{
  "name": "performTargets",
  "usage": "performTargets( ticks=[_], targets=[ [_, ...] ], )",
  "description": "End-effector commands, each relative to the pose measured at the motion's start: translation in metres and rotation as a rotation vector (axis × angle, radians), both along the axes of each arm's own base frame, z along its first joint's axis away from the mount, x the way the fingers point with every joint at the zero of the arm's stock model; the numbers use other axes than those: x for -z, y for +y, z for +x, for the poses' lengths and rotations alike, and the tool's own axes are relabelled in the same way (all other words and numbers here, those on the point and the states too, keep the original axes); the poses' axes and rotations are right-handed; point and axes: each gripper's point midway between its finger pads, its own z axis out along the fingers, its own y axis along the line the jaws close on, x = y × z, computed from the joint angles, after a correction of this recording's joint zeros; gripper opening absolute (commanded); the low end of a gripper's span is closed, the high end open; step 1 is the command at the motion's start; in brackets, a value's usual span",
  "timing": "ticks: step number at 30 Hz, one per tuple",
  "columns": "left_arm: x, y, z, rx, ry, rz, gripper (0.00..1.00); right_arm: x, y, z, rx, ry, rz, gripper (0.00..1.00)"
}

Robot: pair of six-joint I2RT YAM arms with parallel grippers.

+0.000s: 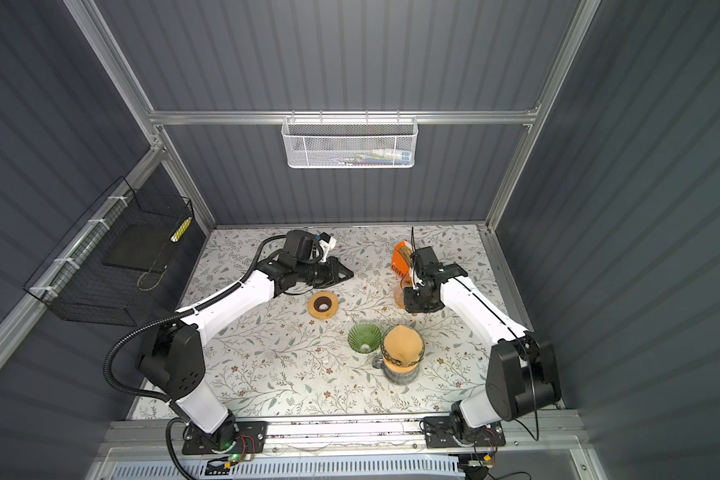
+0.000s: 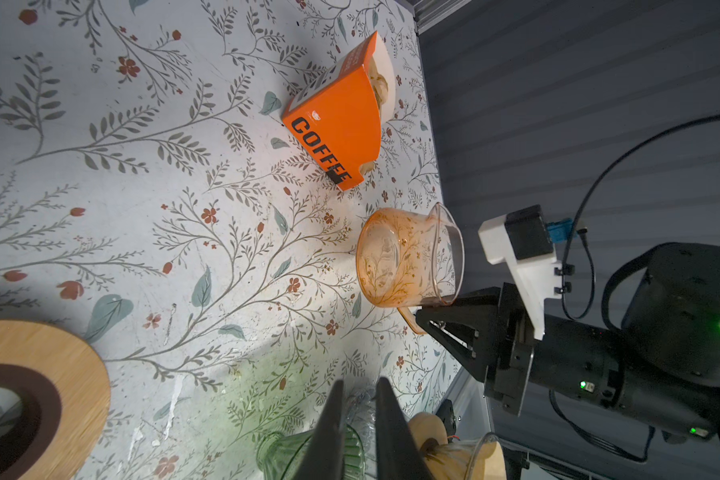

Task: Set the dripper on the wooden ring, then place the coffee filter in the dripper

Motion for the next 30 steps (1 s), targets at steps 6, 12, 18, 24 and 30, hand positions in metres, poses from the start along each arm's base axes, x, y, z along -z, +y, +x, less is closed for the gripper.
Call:
performTargets(
  ticks=[6,12,18,24,30],
  targets=[
    [-0.011,0.009,-0.003,-0.015,-0.041,0.036,0.15,-0.028,-0.003,0.004,-0.017,-0.058,-0.004,0.00],
    [-0.002,0.020,-0.001,-0.048,-0.026,0.130,0.14,-0.041,0.001,0.008,-0.043,-0.068,-0.004,0.00],
    [-0.005,0.040,0.011,-0.121,-0.031,0.196,0.14,-0.062,0.015,0.018,-0.097,-0.091,0.006,0.00],
    [0.005,0.071,0.019,-0.200,0.020,0.212,0.13,-0.081,0.042,0.030,-0.182,-0.118,-0.024,0.00],
    [0.013,0.116,0.026,-0.296,0.064,0.183,0.14,-0.106,0.073,0.028,-0.266,-0.164,-0.030,0.00]
  ],
)
